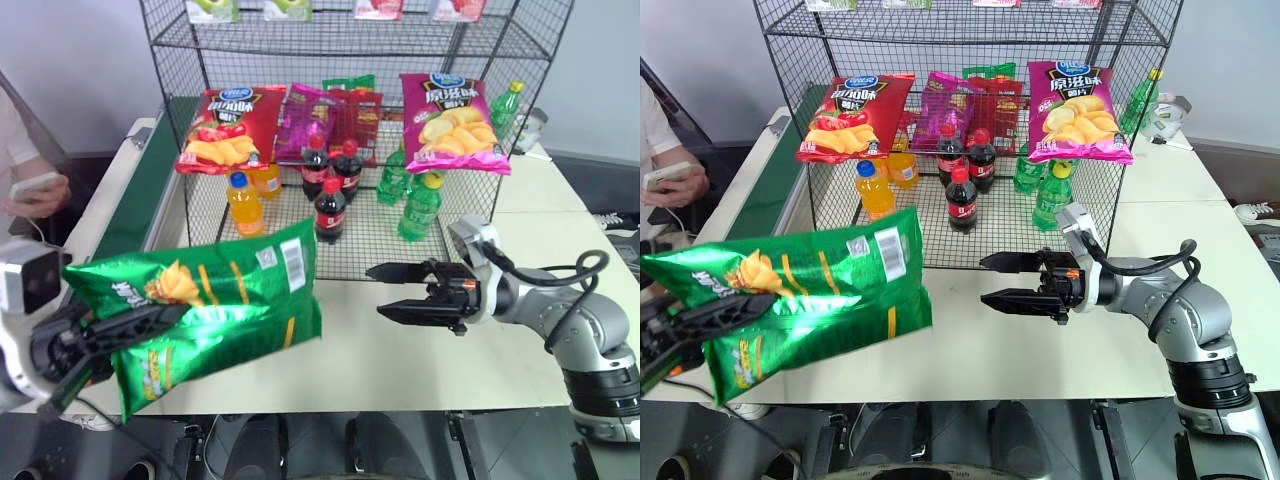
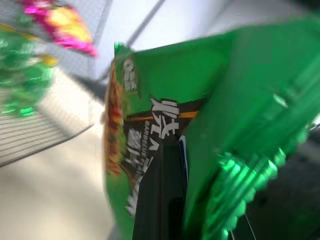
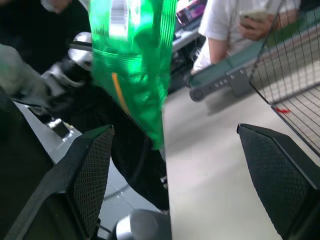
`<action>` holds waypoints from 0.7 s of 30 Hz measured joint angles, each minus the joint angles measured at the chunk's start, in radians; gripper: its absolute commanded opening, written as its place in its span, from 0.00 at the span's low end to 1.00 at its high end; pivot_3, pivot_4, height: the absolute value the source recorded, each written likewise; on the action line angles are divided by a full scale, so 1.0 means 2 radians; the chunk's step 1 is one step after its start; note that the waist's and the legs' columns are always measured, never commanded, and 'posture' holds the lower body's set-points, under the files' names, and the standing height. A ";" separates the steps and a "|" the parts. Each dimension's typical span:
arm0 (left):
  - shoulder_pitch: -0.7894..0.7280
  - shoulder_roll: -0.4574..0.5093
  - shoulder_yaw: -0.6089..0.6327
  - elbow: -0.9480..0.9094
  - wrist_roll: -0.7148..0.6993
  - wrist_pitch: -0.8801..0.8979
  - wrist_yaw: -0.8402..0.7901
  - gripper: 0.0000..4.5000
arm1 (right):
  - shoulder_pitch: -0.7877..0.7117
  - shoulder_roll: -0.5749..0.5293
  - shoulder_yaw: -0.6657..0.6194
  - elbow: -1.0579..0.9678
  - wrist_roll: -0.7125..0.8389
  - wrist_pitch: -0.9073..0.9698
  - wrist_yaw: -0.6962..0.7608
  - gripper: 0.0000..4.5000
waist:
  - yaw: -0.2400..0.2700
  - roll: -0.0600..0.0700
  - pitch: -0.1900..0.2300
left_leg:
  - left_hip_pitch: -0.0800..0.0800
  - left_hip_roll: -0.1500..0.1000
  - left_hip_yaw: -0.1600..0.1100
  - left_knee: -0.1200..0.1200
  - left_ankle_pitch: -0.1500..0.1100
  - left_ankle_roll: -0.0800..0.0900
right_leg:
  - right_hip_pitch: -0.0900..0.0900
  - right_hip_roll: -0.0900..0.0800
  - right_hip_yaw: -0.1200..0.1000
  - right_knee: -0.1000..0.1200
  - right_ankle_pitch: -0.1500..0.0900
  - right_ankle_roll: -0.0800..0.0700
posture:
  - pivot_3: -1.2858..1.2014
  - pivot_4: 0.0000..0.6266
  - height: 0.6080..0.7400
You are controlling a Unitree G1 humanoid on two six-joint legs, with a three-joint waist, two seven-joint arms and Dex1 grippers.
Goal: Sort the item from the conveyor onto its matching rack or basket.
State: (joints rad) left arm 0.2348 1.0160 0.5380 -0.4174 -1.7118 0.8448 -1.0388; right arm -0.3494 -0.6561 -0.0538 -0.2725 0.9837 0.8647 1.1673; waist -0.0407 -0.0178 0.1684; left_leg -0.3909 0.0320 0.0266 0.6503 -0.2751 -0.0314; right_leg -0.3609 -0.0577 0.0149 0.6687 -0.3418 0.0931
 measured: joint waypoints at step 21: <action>-0.212 -0.123 -0.157 0.101 0.083 0.075 0.017 0.01 | -0.057 0.082 0.036 0.004 0.051 0.054 -0.023 0.92 | -0.001 0.000 0.000 | -0.001 0.000 0.000 0.000 0.000 0.000 | -0.001 0.000 0.000 0.000 0.000 0.000 | 0.52 0.24 0.99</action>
State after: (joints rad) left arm -0.1894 0.7696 0.2241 -0.2153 -1.5458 0.9949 -1.0038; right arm -0.4628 -0.4917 0.0192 -0.2637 1.0859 0.9724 1.1213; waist -0.0420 -0.0180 0.1683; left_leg -0.3926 0.0320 0.0269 0.6500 -0.2750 -0.0315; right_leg -0.3629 -0.0575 0.0158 0.6684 -0.3418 0.0936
